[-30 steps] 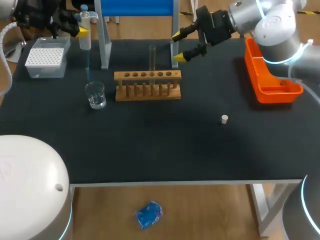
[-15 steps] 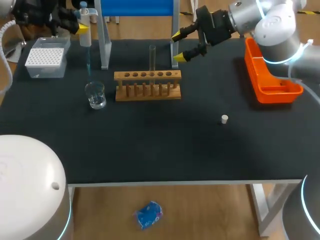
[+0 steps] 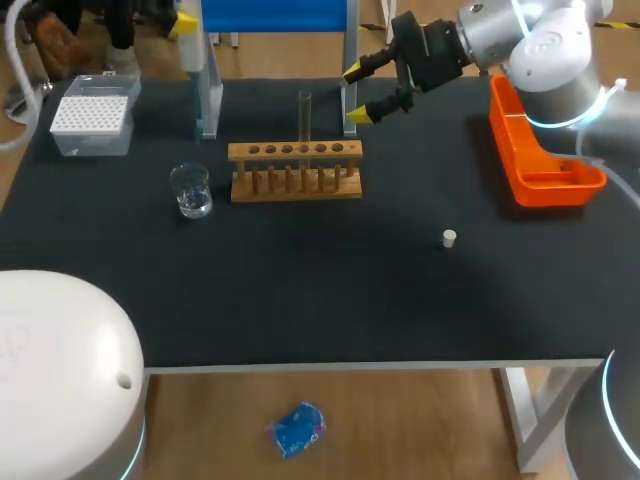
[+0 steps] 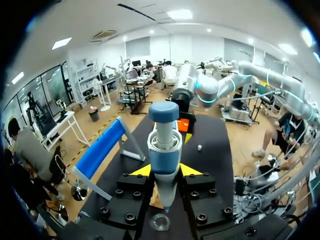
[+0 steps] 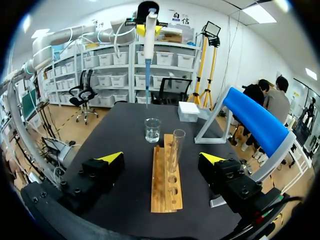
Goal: Invert the test tube, pick up the pipette, mount the tip to pipette, aspirate from beaker and dispense into the tube, eject the tip, return the pipette, and cap with the stopper.
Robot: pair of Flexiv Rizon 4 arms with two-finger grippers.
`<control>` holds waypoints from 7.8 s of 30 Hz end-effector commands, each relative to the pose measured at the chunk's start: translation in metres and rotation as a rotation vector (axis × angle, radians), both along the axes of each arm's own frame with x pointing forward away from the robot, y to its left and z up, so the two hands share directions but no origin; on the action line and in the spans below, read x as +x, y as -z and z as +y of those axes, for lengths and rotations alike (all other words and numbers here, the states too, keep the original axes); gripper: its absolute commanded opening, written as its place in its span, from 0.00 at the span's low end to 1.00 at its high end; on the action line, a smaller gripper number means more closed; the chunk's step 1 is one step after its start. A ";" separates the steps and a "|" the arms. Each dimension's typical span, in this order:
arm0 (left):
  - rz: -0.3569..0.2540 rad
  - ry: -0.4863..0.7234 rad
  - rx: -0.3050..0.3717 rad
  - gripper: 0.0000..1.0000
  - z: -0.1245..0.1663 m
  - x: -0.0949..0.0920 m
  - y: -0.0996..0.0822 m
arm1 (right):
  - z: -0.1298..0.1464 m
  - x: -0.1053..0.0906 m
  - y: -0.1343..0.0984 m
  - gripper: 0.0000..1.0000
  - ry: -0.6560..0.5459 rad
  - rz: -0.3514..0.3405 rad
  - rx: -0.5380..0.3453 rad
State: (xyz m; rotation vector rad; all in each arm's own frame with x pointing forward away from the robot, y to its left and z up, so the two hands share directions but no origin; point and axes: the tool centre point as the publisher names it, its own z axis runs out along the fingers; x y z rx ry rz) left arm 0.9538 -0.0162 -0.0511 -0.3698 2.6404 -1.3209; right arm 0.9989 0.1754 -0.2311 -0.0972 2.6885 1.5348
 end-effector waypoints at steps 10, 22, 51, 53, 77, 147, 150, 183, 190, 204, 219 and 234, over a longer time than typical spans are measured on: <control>0.052 0.053 0.030 0.00 -0.034 0.027 -0.020 | -0.001 0.000 0.000 1.00 0.000 -0.001 0.000; 0.052 0.053 0.030 0.00 -0.034 0.027 -0.020 | -0.001 0.000 0.000 1.00 0.000 -0.001 0.000; -0.011 0.102 -0.020 0.00 -0.117 0.055 -0.055 | -0.001 0.000 0.000 1.00 0.000 -0.001 0.000; -0.015 0.103 -0.024 0.00 -0.120 0.055 -0.055 | -0.001 0.000 0.000 1.00 0.000 -0.001 0.000; -0.038 0.136 -0.071 0.00 -0.150 0.062 -0.052 | -0.001 0.000 0.000 1.00 0.000 -0.001 0.000; -0.012 0.131 -0.083 0.00 -0.149 0.066 -0.027 | -0.001 0.000 0.000 1.00 0.000 -0.001 0.000; -0.007 0.121 -0.066 0.00 -0.148 0.063 -0.024 | -0.001 0.000 0.000 1.00 0.000 -0.001 0.000; -0.006 0.106 -0.101 0.00 -0.142 0.067 -0.006 | -0.001 0.000 0.000 1.00 0.000 -0.001 0.000; -0.005 0.111 -0.098 0.00 -0.143 0.071 -0.004 | -0.001 0.000 0.000 1.00 0.000 -0.001 0.000; 0.019 0.112 -0.097 0.00 -0.143 0.071 0.005 | -0.001 0.000 0.000 1.00 0.000 -0.001 0.000; 0.037 0.103 -0.106 0.00 -0.142 0.069 0.016 | -0.001 0.000 0.000 1.00 0.000 -0.001 0.000; 0.009 0.079 -0.123 0.00 -0.139 0.072 0.017 | -0.001 0.000 0.000 1.00 0.000 -0.001 0.000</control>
